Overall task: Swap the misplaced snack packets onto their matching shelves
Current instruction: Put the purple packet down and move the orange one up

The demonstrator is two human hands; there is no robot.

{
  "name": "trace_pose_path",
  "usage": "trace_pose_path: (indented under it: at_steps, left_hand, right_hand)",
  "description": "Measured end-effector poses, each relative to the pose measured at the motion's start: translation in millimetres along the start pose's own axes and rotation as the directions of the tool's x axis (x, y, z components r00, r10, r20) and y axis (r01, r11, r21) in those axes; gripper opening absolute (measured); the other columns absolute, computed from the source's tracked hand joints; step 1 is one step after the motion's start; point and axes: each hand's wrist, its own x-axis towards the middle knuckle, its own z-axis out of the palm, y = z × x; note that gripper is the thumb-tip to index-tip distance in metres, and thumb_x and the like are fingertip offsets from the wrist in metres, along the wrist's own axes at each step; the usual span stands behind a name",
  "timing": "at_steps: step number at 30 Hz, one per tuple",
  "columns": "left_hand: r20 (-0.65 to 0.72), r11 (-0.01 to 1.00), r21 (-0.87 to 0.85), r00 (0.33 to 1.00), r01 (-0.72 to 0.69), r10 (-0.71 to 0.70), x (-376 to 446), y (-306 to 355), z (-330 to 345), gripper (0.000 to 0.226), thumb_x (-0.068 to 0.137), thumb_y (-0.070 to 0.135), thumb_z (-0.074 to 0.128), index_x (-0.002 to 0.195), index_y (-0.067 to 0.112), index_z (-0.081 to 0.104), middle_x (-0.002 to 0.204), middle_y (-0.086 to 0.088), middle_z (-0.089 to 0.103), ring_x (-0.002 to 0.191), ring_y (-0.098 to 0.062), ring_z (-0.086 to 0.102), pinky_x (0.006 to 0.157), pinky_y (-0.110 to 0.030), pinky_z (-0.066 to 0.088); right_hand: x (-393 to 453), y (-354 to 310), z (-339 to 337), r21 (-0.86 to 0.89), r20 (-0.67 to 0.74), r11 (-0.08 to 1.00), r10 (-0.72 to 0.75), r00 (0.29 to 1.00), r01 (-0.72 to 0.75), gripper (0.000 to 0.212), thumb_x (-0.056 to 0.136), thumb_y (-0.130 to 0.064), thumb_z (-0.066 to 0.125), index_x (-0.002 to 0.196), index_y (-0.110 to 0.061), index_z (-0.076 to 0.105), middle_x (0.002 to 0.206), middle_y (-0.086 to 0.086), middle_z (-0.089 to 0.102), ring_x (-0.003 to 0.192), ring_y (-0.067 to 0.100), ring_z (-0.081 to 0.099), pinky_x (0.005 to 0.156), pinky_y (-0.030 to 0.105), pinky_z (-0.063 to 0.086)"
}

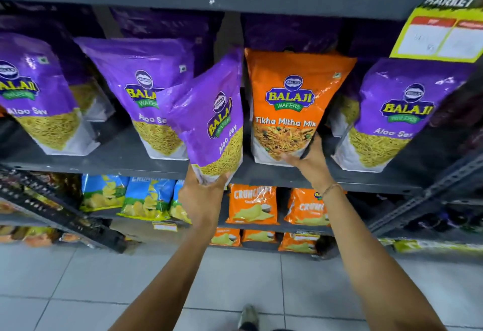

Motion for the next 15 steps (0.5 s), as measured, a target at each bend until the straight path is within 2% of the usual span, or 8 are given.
trace_pose_path:
  at_steps: [3,6,8,10,13,15]
  left_hand:
    - [-0.023,1.0,-0.007,1.0,0.0,0.0,0.2,2.2,4.0,0.066,0.048,0.063,0.071,0.088,0.011,0.062,0.074,-0.008,0.072,0.07,-0.029,0.064,0.061,-0.029,0.043]
    - [-0.037,1.0,0.019,0.999,0.004,-0.004,4.5,10.0,10.9,0.061,0.05,0.058,0.076,0.084,0.01,0.06,0.07,-0.007,0.068,0.069,-0.03,0.063,0.058,-0.027,0.037]
    - [-0.038,0.999,0.041,0.999,-0.004,0.005,9.0,14.9,14.6,0.057,0.051,0.054,0.079,0.079,0.01,0.058,0.065,-0.003,0.064,0.067,-0.03,0.062,0.058,-0.027,0.036]
    - [-0.026,0.998,0.054,1.0,-0.014,0.015,12.6,17.8,19.0,0.057,0.052,0.052,0.081,0.079,0.007,0.057,0.069,-0.008,0.067,0.07,-0.032,0.063,0.058,-0.03,0.041]
    - [0.005,0.998,0.046,0.999,-0.051,0.051,14.4,23.1,26.7,0.056,0.057,0.047,0.082,0.086,0.008,0.055,0.079,-0.013,0.07,0.076,-0.035,0.064,0.061,-0.032,0.044]
    - [0.069,0.997,0.035,0.995,-0.073,0.071,17.4,24.7,32.0,0.06,0.062,0.04,0.081,0.106,0.009,0.054,0.091,-0.013,0.069,0.086,-0.034,0.064,0.064,-0.029,0.04]
  right_hand:
    - [1.7,2.5,0.4,-0.005,-0.031,1.0,0.004,1.0,-0.004,0.072,0.067,-0.02,0.085,0.127,-0.021,0.046,0.114,-0.018,0.059,0.099,-0.019,0.054,0.078,0.004,0.044]
    - [-1.8,5.7,2.2,0.006,-0.072,1.0,0.007,0.997,-0.007,0.065,0.066,-0.023,0.085,0.12,-0.027,0.05,0.112,-0.016,0.062,0.101,-0.014,0.055,0.084,0.012,0.044]
    - [-6.4,6.8,3.9,0.019,-0.097,1.0,-0.006,0.995,0.008,0.065,0.066,-0.023,0.085,0.122,-0.023,0.051,0.117,-0.008,0.064,0.108,0.001,0.059,0.092,0.024,0.046]
    - [-10.6,6.8,4.6,0.031,-0.106,0.999,-0.012,0.994,0.016,0.067,0.067,-0.023,0.085,0.125,-0.018,0.052,0.121,-0.001,0.064,0.112,0.013,0.059,0.095,0.032,0.047]
    - [-16.8,4.3,2.3,0.053,-0.105,0.999,0.004,0.994,0.002,0.071,0.065,-0.024,0.086,0.126,-0.018,0.051,0.121,-0.001,0.064,0.109,0.009,0.06,0.09,0.025,0.048]
    - [-20.5,3.5,-0.2,0.067,-0.104,0.998,0.015,0.994,-0.008,0.07,0.064,-0.024,0.087,0.125,-0.02,0.051,0.119,-0.004,0.064,0.107,0.003,0.059,0.085,0.018,0.048]
